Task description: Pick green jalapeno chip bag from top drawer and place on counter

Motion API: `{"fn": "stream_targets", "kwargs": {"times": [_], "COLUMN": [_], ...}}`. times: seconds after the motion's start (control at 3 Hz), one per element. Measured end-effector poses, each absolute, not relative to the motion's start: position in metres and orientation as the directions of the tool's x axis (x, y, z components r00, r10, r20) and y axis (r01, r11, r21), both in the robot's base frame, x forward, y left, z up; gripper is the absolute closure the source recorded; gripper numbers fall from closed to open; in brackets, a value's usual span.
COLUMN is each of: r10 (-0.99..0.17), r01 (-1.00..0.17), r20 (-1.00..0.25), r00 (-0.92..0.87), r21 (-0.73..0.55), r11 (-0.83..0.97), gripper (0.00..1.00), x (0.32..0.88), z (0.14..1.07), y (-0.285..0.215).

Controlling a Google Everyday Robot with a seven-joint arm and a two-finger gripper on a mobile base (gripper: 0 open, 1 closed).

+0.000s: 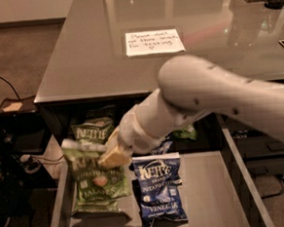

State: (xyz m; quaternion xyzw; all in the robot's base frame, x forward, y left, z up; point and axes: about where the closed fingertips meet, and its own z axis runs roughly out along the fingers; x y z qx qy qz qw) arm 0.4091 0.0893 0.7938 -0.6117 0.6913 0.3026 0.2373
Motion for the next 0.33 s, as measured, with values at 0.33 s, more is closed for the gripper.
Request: {"fn": "stream_targets", "kwargs": {"times": [0.33], "r10": [-0.675], "r01": [-0.993], "r20": [-0.729], "r00": [-0.11], "r21": [0.056], "r11": [0.101], "gripper": [1.0], "x": [0.4236], "z": [0.8588], "y": [0.0619]}}
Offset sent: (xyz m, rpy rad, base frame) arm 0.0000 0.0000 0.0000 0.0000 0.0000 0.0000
